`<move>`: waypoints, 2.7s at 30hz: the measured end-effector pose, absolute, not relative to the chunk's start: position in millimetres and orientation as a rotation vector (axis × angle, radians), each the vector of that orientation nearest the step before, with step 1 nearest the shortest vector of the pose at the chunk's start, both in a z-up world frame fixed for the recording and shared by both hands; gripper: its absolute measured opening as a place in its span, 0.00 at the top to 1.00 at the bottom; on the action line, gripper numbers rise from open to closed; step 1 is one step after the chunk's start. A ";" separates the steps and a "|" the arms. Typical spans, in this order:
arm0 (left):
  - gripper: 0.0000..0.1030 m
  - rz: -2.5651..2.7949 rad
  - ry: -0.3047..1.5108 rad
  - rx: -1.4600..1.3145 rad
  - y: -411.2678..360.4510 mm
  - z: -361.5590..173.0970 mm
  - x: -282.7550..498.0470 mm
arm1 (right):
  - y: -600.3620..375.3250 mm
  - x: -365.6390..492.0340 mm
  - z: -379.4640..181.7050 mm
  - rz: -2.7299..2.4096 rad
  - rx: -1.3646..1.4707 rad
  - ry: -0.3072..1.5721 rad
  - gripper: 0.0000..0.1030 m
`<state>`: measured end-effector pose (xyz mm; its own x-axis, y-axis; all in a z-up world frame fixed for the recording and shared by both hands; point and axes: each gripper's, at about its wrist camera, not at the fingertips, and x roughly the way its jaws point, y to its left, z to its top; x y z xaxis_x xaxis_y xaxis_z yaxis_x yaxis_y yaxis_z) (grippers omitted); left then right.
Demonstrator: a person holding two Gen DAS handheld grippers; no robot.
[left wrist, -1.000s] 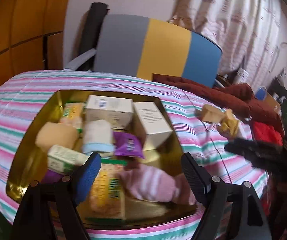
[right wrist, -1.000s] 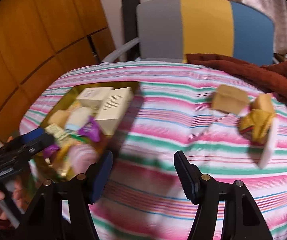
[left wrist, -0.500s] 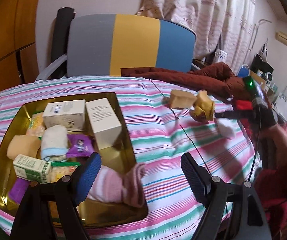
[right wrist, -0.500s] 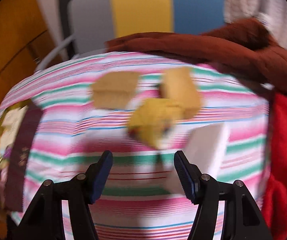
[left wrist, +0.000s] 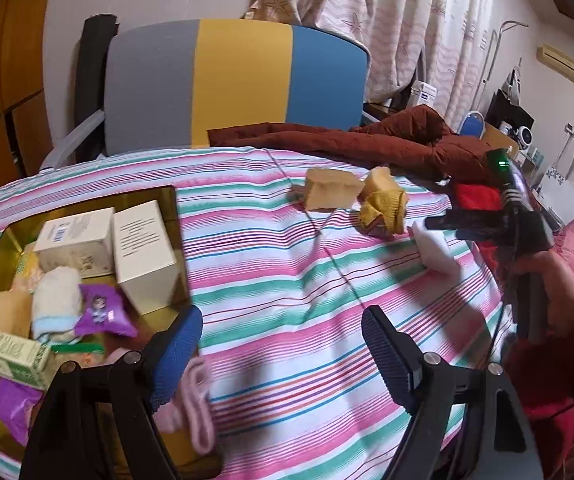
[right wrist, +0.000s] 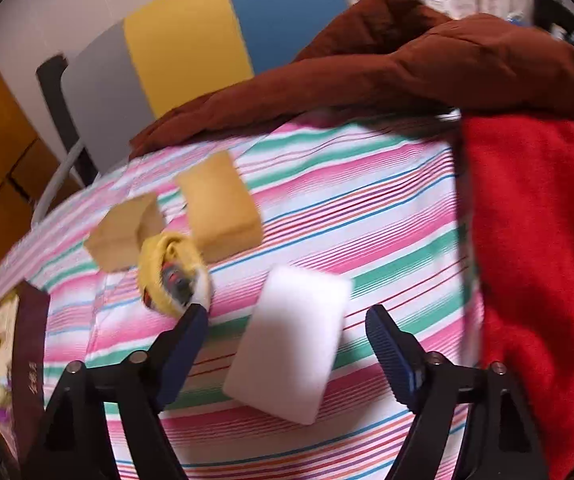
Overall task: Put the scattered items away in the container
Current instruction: 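Move both grippers back from the tray toward the pile, then grasp the white eraser block with right gripper while left gripper grasps the yellow knit sock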
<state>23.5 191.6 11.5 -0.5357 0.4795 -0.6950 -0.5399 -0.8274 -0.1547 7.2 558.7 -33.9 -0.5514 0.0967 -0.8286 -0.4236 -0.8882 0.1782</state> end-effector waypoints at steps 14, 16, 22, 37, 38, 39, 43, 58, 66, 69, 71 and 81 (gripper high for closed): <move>0.19 2.221 0.192 -1.063 272.6 -3.1 1.9 | 537.1 -5.6 -56.6 2.402 -1.451 0.239 0.41; 0.19 2.200 0.211 -1.059 288.8 -5.5 -1.7 | 542.4 -3.7 -53.6 2.388 -1.423 0.234 0.42; 0.19 2.142 0.260 -1.045 338.9 -14.3 -15.8 | 562.8 3.4 -44.6 2.319 -1.340 0.249 0.42; 0.19 2.128 0.240 -1.010 407.4 -40.2 -55.3 | 582.2 9.1 -46.4 2.254 -1.318 0.310 0.41; 0.19 2.128 0.241 -1.001 409.1 -40.0 -55.6 | 583.0 9.2 -46.7 2.255 -1.317 0.315 0.41; 0.19 2.124 0.241 -0.988 411.3 -39.2 -55.4 | 582.9 9.0 -46.9 2.256 -1.315 0.320 0.41; 0.19 2.124 0.267 -0.949 421.8 -37.9 -56.6 | 582.2 9.6 -46.4 2.259 -1.311 0.325 0.41; 0.72 2.126 0.306 -0.923 408.3 -52.8 -56.8 | 579.6 6.5 -46.3 2.286 -1.315 0.321 0.41; 0.80 2.103 0.231 -0.975 379.2 -61.7 -51.0 | 577.1 6.9 -43.9 2.314 -1.299 0.319 0.41; 0.84 2.097 0.227 -0.987 367.3 -65.4 -44.9 | 574.2 6.1 -41.4 2.338 -1.287 0.314 0.41; 0.85 2.114 0.216 -0.988 360.8 -64.8 -42.5 | 571.2 6.4 -39.0 2.358 -1.274 0.303 0.41; 0.86 2.142 0.176 -0.968 335.6 -63.2 -20.7 | 550.6 2.6 -30.2 2.449 -1.230 0.203 0.42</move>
<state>-20.7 335.6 -63.2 -0.4200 0.5894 -0.6901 -0.6940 -0.6986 -0.1742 2.6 550.6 -30.2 -0.5378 0.2781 -0.7959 -0.4056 -0.9129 -0.0450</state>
